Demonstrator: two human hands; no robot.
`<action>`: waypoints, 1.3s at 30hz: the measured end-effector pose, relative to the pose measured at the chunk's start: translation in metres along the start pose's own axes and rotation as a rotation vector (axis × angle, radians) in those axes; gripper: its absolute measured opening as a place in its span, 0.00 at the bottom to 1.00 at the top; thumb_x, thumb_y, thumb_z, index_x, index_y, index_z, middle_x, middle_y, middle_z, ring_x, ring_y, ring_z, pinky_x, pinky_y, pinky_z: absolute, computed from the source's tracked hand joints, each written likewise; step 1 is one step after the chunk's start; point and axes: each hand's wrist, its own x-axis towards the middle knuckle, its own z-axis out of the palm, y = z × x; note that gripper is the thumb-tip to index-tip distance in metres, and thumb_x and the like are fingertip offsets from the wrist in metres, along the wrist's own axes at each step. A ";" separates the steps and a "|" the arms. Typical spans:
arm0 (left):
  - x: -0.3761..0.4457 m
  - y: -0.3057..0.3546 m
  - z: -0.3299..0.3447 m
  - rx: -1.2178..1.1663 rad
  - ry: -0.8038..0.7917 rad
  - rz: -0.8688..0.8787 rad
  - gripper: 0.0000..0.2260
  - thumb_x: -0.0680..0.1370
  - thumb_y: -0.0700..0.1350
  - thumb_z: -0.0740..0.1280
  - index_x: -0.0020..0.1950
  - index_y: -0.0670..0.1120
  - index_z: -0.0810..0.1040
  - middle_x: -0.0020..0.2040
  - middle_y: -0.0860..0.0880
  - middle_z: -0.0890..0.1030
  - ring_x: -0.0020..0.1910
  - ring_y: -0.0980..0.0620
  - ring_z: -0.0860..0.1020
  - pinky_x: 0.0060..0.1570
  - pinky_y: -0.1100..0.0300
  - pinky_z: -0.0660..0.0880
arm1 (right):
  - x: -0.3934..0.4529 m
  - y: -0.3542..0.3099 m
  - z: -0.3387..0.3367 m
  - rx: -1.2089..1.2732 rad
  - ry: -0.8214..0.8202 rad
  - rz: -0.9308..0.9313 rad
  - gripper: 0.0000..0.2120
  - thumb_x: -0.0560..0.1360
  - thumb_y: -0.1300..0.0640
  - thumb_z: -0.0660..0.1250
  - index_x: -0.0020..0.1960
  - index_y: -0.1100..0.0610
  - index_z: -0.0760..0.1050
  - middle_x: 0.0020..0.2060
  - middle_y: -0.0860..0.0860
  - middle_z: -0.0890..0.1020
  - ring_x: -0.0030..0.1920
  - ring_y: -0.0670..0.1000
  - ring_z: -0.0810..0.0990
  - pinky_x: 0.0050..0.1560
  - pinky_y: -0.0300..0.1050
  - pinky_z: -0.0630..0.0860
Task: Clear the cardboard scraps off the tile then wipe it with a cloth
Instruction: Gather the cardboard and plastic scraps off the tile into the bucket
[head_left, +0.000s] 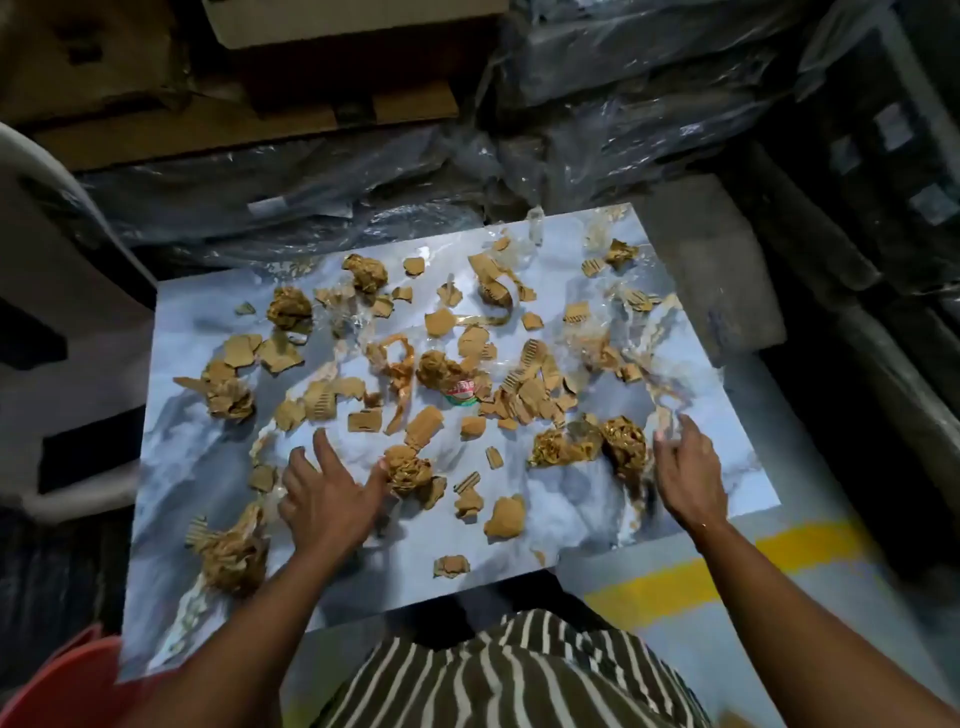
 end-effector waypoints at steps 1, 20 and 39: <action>-0.005 0.007 0.003 -0.030 0.003 -0.078 0.42 0.77 0.69 0.63 0.81 0.49 0.50 0.80 0.38 0.53 0.79 0.36 0.52 0.71 0.30 0.57 | -0.003 -0.001 0.005 -0.006 -0.021 -0.006 0.31 0.84 0.38 0.51 0.80 0.55 0.62 0.72 0.63 0.72 0.72 0.66 0.68 0.69 0.63 0.66; -0.019 0.124 0.043 -0.190 0.007 -0.227 0.43 0.76 0.73 0.59 0.82 0.52 0.48 0.83 0.45 0.42 0.82 0.45 0.39 0.74 0.30 0.48 | 0.037 -0.104 0.015 0.041 -0.165 -0.365 0.34 0.83 0.36 0.56 0.82 0.54 0.54 0.73 0.57 0.68 0.72 0.59 0.67 0.69 0.59 0.70; -0.060 0.156 0.076 -0.240 -0.299 -0.153 0.74 0.54 0.70 0.82 0.79 0.59 0.28 0.79 0.46 0.24 0.79 0.40 0.27 0.79 0.34 0.48 | 0.142 -0.107 0.031 0.009 -0.296 -0.350 0.30 0.82 0.34 0.51 0.78 0.49 0.64 0.77 0.56 0.63 0.74 0.63 0.61 0.74 0.66 0.62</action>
